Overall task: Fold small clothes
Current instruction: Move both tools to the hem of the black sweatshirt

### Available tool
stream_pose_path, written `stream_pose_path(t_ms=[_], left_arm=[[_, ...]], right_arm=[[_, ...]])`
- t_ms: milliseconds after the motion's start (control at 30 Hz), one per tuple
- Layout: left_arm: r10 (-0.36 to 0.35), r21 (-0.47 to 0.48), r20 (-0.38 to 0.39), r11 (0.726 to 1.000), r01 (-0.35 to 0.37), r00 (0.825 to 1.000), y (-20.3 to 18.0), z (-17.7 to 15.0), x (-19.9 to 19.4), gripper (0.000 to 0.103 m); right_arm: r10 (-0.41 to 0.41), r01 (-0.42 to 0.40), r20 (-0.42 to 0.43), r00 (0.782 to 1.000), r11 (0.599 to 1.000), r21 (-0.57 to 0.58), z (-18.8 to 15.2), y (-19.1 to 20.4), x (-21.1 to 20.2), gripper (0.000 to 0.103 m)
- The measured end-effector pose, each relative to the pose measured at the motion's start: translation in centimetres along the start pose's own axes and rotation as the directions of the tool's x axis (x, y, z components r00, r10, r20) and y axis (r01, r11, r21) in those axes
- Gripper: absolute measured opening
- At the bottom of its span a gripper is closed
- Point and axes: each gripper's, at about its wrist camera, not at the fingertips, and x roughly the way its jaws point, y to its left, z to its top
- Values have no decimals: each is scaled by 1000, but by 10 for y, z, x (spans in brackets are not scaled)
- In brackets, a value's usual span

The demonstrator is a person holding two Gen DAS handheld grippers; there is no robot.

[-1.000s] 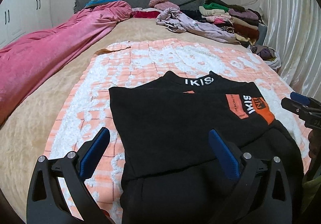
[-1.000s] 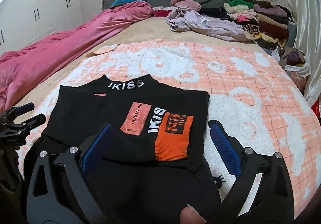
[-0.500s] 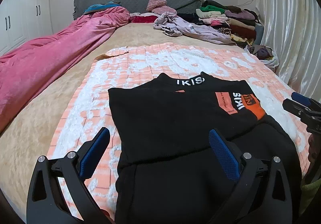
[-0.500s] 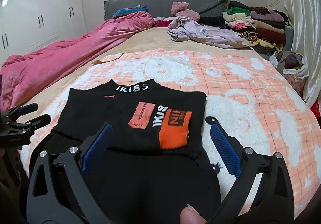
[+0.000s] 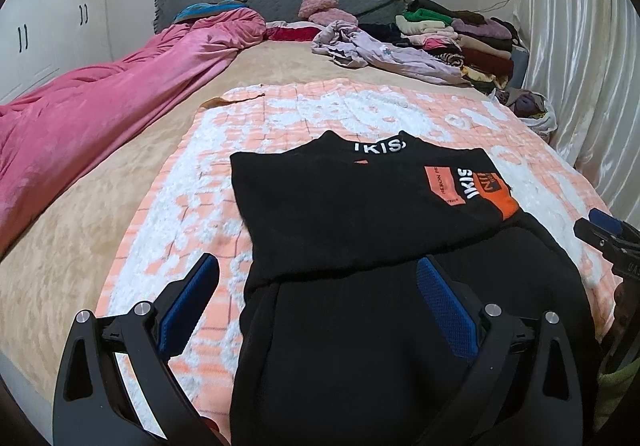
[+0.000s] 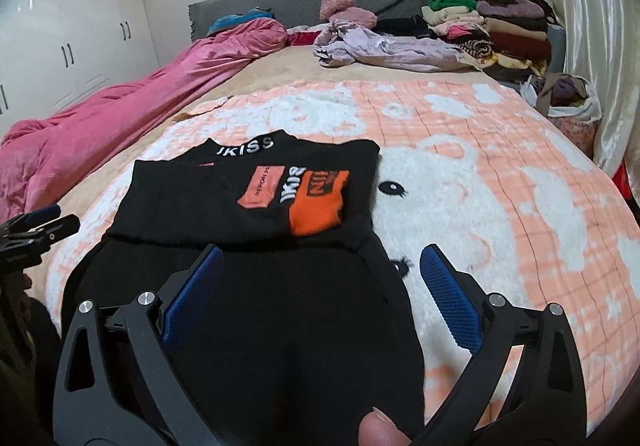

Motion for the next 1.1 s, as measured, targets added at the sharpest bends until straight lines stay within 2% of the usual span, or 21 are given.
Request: stream_pose_path(t_ms=[433,600,767,1100], left_arm=[[25,-50,-18,998,-26,1000,29,-18,-17,98],[35,-84,-52,996,-39,998,46,-32,-21,98],[36,-77,-87,996,-43,996,53,-48,-23,98],[-12,-82,-165,997,-1,986,55,-85,-28,98]], right_arm=[[-17,17,-52,998,1000,0,-19,-9,-16,93],[-17,17,-96,995,1000,0,-31,-13,-23,93],[-25,26,-132,991,1000,4,-41,-19,-31,93],[-47,54,-202,978,998,27,-62,-35,-41,93]])
